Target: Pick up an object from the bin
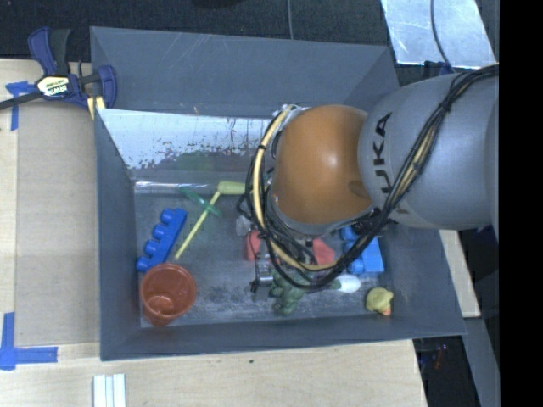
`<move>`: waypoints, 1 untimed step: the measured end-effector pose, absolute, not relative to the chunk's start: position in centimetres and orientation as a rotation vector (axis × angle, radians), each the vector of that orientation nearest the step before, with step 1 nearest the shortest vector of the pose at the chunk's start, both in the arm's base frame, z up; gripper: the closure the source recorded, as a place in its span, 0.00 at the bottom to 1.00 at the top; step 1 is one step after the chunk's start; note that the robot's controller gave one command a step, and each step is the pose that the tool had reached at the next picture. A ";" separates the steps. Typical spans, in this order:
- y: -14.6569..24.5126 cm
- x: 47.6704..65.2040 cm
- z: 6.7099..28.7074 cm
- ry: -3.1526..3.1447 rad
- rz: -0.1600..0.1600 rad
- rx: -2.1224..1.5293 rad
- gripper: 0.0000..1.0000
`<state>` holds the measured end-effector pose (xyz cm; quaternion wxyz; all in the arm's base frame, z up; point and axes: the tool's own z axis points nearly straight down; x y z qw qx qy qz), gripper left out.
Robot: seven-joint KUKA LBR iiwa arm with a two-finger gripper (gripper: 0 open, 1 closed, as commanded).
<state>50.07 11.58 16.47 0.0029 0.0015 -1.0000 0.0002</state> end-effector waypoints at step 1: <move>11.5 50.3 16.9 -3.144 -0.001 0.000 0.00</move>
Offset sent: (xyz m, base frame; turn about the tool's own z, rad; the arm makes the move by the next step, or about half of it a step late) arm 0.0482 0.1178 -0.0947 -0.0964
